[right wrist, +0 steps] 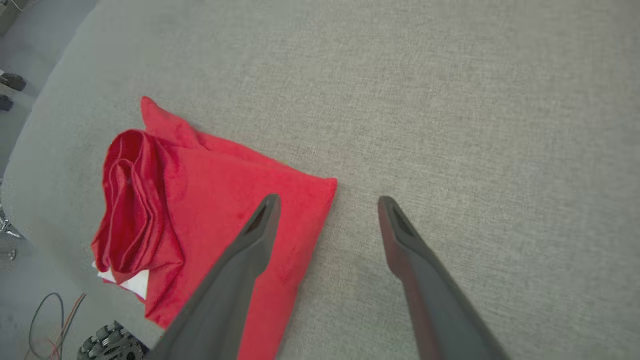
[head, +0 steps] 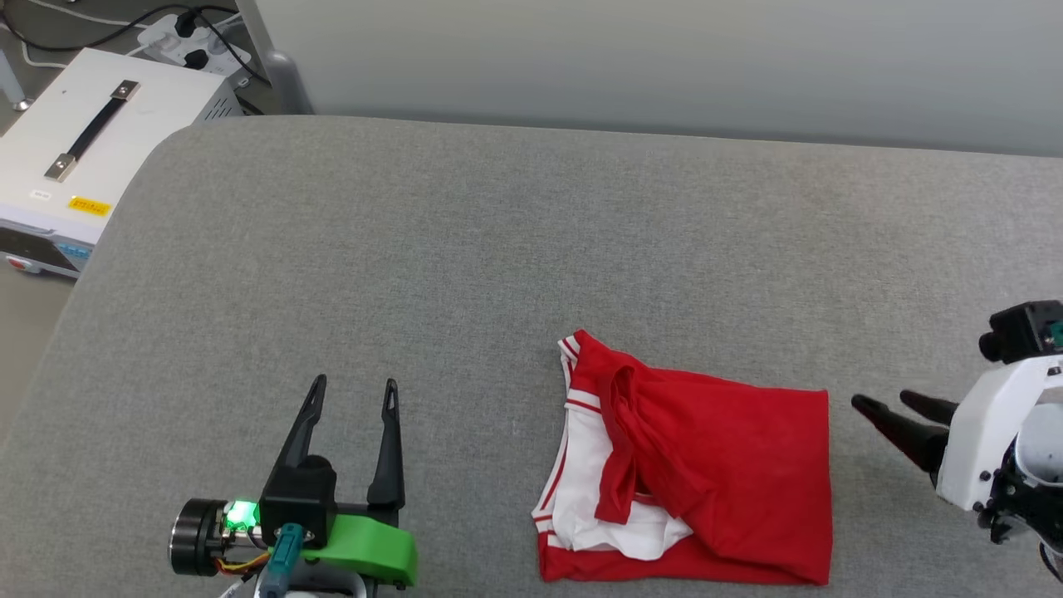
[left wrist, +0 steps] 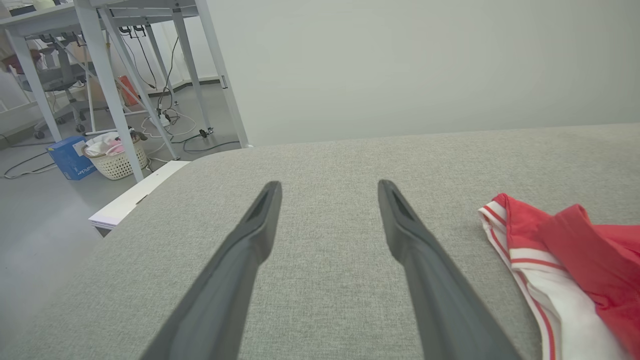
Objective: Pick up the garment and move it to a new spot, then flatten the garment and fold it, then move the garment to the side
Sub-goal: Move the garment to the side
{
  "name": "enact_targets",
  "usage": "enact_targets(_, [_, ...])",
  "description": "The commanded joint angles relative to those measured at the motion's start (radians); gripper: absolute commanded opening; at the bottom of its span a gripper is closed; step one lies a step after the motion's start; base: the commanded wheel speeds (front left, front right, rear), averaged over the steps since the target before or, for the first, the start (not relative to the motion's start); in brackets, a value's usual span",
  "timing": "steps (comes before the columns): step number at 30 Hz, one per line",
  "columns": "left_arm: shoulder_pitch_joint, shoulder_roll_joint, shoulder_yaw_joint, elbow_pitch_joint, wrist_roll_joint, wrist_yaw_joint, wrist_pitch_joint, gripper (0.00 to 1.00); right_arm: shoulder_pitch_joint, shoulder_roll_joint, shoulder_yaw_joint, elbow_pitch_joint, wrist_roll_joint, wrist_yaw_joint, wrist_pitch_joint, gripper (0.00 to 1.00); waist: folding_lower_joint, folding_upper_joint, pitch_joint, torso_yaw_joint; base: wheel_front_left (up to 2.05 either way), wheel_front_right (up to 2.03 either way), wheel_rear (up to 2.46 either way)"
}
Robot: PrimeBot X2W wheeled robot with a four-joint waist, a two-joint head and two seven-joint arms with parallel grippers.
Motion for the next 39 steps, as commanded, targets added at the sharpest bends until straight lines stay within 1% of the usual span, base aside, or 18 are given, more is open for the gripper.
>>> enact_targets(1, [-0.022,-0.005,-0.001,-0.003,0.001,-0.003,-0.006,1.00,0.018,-0.007,0.013,0.011,0.025,-0.001,0.018,1.00,0.0000,-0.0001,0.017,0.016,0.00,0.00,0.00])
enact_targets(5, [-0.036,-0.006,-0.003,-0.002,0.002,-0.006,-0.006,1.00,0.033,-0.006,0.049,0.048,0.072,-0.001,0.041,1.00,0.0000,-0.0001,0.035,0.033,0.00,0.00,0.00])
enact_targets(12, [-0.050,-0.010,-0.004,-0.004,0.003,-0.004,-0.006,1.00,0.017,0.031,0.133,0.103,0.110,-0.001,0.031,1.00,0.0000,-0.0001,0.060,0.045,0.00,0.00,0.00])
enact_targets(21, [-0.068,-0.018,-0.017,0.002,0.003,-0.004,-0.006,1.00,-0.033,0.069,0.267,0.187,0.127,-0.001,-0.027,1.00,0.0000,-0.0001,0.079,0.042,0.00,0.00,0.00])
enact_targets(26, [-0.076,-0.022,-0.022,0.005,0.003,-0.004,-0.006,1.00,-0.060,0.068,0.338,0.207,0.130,-0.001,-0.064,1.00,0.0000,-0.0001,0.084,0.039,0.00,0.00,0.00])
enact_targets(27, [-0.077,-0.022,-0.022,0.005,0.003,-0.003,-0.006,1.00,-0.065,0.064,0.350,0.206,0.133,-0.001,-0.080,0.93,0.0000,-0.0001,0.084,0.039,0.00,0.00,0.00])
enact_targets(28, [-0.078,-0.023,-0.023,0.006,0.003,-0.003,-0.006,1.00,-0.071,0.060,0.362,0.205,0.135,-0.001,-0.097,0.30,0.0000,-0.0001,0.084,0.038,0.00,0.00,0.00])
enact_targets(29, [-0.078,-0.023,-0.023,0.006,0.003,-0.003,-0.006,1.00,-0.075,0.056,0.372,0.205,0.137,-0.001,-0.109,0.00,0.0000,-0.0001,0.084,0.037,0.00,0.00,0.00])
enact_targets(33, [-0.077,-0.024,-0.022,0.011,0.001,-0.003,-0.006,1.00,-0.108,0.031,0.411,0.200,0.129,-0.001,-0.174,0.00,0.0000,-0.0001,0.080,0.032,0.00,0.00,0.00])
enact_targets(39, [-0.067,-0.024,-0.019,0.017,0.002,-0.006,-0.006,1.00,-0.174,-0.005,0.434,0.180,0.116,-0.001,-0.279,0.00,0.0000,-0.0001,0.056,0.015,0.00,0.00,0.00])
